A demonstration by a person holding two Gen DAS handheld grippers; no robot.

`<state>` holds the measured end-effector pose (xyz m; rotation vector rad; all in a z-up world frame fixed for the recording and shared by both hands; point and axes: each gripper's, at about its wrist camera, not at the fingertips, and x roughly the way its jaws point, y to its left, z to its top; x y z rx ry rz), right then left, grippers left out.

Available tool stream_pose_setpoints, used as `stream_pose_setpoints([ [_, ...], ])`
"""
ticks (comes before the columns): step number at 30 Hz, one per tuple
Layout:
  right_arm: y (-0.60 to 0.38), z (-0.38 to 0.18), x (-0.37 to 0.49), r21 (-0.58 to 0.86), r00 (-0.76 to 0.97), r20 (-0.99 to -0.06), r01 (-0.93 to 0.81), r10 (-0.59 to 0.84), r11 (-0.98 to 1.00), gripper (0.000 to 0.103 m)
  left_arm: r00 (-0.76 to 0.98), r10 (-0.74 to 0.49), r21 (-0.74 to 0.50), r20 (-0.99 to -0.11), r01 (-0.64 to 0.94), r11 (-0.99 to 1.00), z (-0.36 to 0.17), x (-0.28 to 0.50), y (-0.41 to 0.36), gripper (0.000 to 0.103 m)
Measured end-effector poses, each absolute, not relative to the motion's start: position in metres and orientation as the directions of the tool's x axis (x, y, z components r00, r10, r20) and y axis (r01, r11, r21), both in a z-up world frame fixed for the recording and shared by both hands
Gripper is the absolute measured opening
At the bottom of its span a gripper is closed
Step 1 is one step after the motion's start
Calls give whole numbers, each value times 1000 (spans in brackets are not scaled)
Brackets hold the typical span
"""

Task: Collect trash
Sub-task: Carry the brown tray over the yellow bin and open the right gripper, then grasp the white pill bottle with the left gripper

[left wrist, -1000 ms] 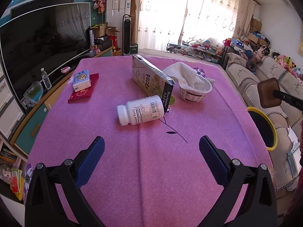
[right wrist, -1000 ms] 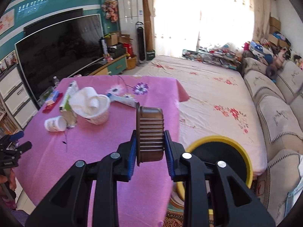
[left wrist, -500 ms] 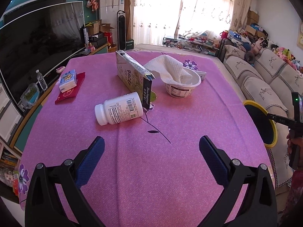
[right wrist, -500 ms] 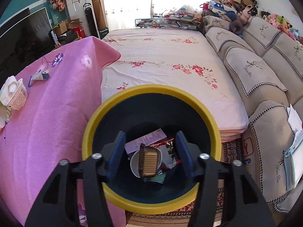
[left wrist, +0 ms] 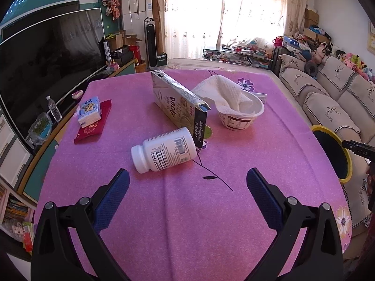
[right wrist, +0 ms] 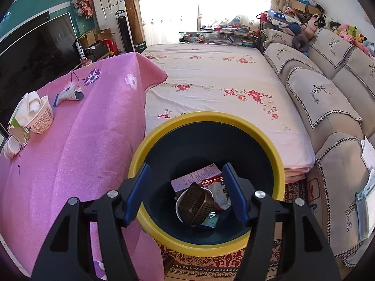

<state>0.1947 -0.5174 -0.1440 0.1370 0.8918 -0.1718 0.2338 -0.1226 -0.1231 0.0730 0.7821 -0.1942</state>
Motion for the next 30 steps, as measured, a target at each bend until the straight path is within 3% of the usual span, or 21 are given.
stream_pose_setpoints([
  [5, -504, -142, 200, 41, 614, -785, 186, -83, 982, 62, 674, -127, 17, -727, 203, 979, -133, 264, -111, 98],
  [15, -484, -141, 212, 57, 623, -781, 139, -43, 989, 62, 639, -37, -87, -769, -47, 995, -169, 299, -110, 98],
  [27, -484, -145, 212, 78, 629, -778, 122, -16, 989, 62, 628, -2, -107, -778, -129, 986, -186, 321, -106, 98],
  [29, -485, -146, 212, 78, 626, -779, 122, -16, 989, 62, 628, 3, -105, -778, -135, 985, -188, 324, -103, 94],
  [30, -485, -147, 211, 78, 626, -780, 123, -16, 989, 62, 627, -1, -107, -779, -131, 986, -189, 325, -101, 87],
])
